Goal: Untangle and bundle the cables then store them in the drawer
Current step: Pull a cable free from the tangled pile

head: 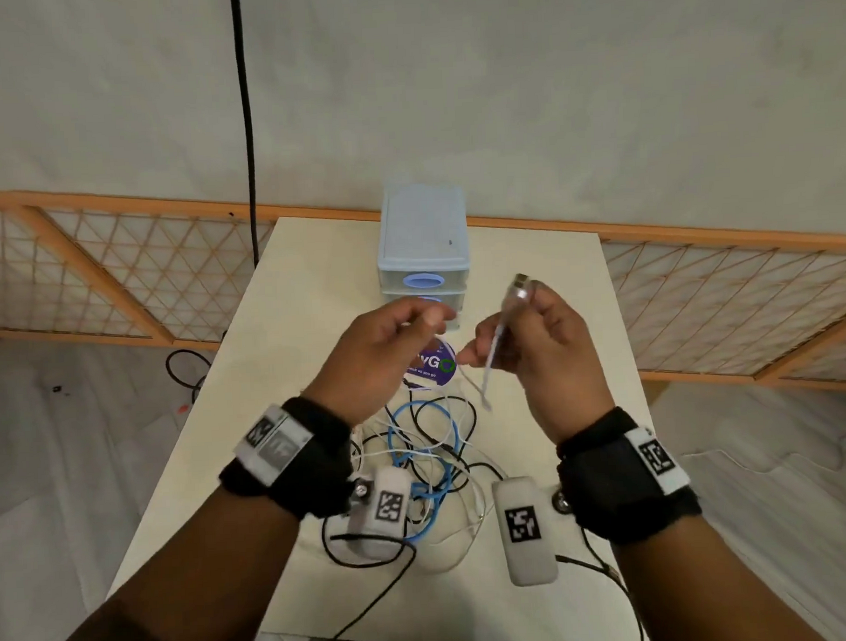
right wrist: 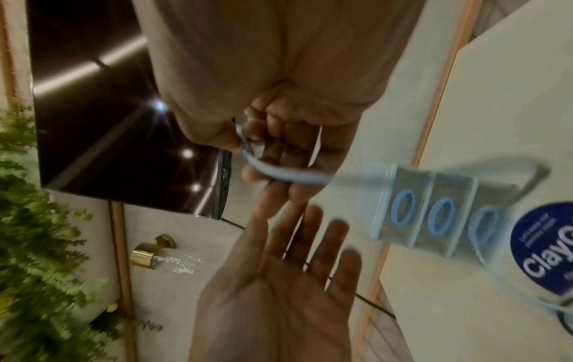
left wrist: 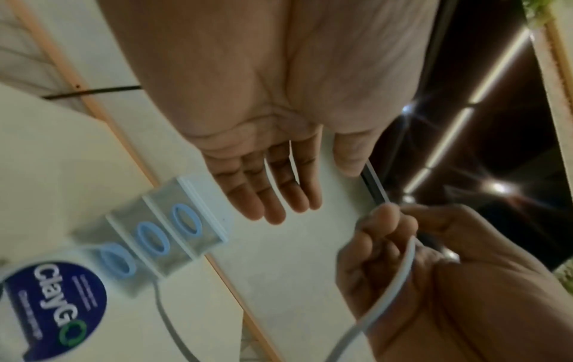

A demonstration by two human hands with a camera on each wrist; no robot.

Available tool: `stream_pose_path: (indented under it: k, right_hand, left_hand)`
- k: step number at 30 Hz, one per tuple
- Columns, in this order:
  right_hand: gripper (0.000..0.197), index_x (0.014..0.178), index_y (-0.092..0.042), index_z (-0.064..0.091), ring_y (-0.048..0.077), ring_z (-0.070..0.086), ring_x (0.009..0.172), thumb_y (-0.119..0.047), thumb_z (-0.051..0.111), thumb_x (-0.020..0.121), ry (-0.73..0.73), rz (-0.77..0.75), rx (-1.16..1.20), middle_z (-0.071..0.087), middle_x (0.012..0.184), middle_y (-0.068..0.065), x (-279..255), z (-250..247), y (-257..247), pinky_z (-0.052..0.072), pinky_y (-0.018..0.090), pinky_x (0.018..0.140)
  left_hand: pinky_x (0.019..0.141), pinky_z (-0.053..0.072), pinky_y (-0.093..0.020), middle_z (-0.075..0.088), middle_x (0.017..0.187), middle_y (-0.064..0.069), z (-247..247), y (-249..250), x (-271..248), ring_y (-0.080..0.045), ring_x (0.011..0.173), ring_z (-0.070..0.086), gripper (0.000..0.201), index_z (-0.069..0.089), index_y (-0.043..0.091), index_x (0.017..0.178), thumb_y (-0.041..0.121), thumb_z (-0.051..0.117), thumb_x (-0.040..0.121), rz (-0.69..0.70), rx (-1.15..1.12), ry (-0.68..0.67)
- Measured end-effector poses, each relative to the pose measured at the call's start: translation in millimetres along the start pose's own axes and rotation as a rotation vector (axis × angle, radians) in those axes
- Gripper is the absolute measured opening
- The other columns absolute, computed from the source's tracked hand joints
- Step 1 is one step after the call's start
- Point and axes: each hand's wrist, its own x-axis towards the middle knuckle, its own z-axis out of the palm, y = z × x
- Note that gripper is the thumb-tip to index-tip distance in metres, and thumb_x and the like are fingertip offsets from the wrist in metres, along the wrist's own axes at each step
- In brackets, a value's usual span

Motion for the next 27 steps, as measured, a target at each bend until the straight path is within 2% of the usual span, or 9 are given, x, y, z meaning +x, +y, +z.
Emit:
stream_pose_path:
  k: [2,8,11,13,17,20,22,24,27]
  right_hand:
    - [0.015,0.089,-0.01,0.048,0.026,0.059,0.057,-0.013,0.051,0.104,-0.033,0.018,-0.034,0.057,0.061,0.0,-0.3,6.6,8.1,0.056,0.043,0.065]
    - [0.009,0.109,-0.014,0.051,0.021,0.056,0.065,-0.013,0.046,0.102,-0.118,0.023,-0.144,0.06,0.073,0.008,-2.4,21.1,37.4,0.052,0.055,0.071]
    - [0.013,0.098,-0.016,0.046,0.019,0.063,0.067,-0.004,0.048,0.103,-0.043,0.053,-0.181,0.066,0.078,0.008,1.0,33.9,47.6,0.053,0.04,0.067]
    - [0.015,0.094,-0.015,0.046,0.017,0.066,0.07,-0.004,0.051,0.102,0.021,0.087,-0.229,0.066,0.083,0.008,4.9,45.1,52.8,0.059,0.043,0.068]
    - [0.01,0.093,-0.015,0.053,0.019,0.07,0.066,-0.019,0.058,0.101,0.058,0.133,-0.352,0.07,0.072,0.006,14.1,63.4,58.2,0.06,0.037,0.066]
    - [0.03,0.095,-0.017,0.058,0.021,0.07,0.068,-0.046,0.052,0.101,-0.047,0.203,-0.435,0.072,0.064,0.006,13.4,71.2,73.5,0.057,0.043,0.078]
    - [0.034,0.089,-0.017,0.062,0.017,0.065,0.065,-0.042,0.046,0.105,-0.101,0.217,-0.462,0.067,0.061,0.002,8.6,74.1,85.4,0.05,0.035,0.075]
    - [0.04,0.08,-0.012,0.062,0.013,0.058,0.06,-0.036,0.044,0.107,-0.135,0.222,-0.419,0.06,0.061,0.002,2.4,76.6,93.7,0.044,0.026,0.069]
    - [0.046,0.068,-0.012,0.055,0.019,0.055,0.06,-0.042,0.053,0.102,-0.109,0.232,-0.329,0.054,0.06,0.002,-4.8,75.5,96.0,0.046,0.032,0.068]
  left_hand:
    - [0.094,0.058,-0.049,0.075,0.099,-0.007,13.5,-0.4,5.6,-0.026,0.095,0.074,0.044,0.075,0.022,0.117,0.054,0.049,0.102,-0.021,-0.129,-0.058]
    - [0.064,0.049,-0.024,0.05,0.067,-0.014,28.9,-12.5,9.6,-0.015,0.057,0.05,0.059,0.064,-0.009,0.098,0.048,0.05,0.099,-0.088,-0.313,-0.058]
    - [0.062,0.042,-0.031,0.048,0.058,-0.002,22.4,-15.5,14.3,-0.016,0.054,0.046,0.054,0.056,0.01,0.074,0.058,0.054,0.1,-0.119,-0.249,-0.034]
    - [0.064,0.042,-0.035,0.051,0.065,-0.009,15.4,-22.7,19.1,-0.022,0.06,0.047,0.062,0.055,0.013,0.068,0.072,0.052,0.089,-0.132,-0.182,-0.003]
    - [0.068,0.048,-0.039,0.063,0.059,-0.005,-6.2,-30.0,25.7,-0.023,0.055,0.057,0.072,0.069,0.009,0.072,0.07,0.041,0.099,-0.14,-0.109,0.013]
    - [0.09,0.059,-0.037,0.081,0.093,-0.007,-27.4,-22.5,33.0,-0.022,0.089,0.079,0.066,0.08,0.006,0.104,0.051,0.033,0.11,-0.096,-0.214,0.041]
    - [0.083,0.061,-0.035,0.08,0.089,-0.008,-39.8,-16.2,38.6,-0.024,0.084,0.078,0.063,0.076,0.003,0.102,0.048,0.033,0.11,-0.088,-0.379,0.066]
    - [0.056,0.051,-0.028,0.057,0.06,-0.001,-49.7,-10.0,40.7,-0.018,0.052,0.056,0.058,0.07,0.007,0.087,0.049,0.036,0.109,-0.114,-0.476,0.048]
    - [0.047,0.024,-0.024,0.031,0.055,0.003,-65.0,-13.9,38.7,-0.013,0.048,0.022,0.053,0.057,0.013,0.073,0.051,0.043,0.106,-0.111,-0.409,-0.055]
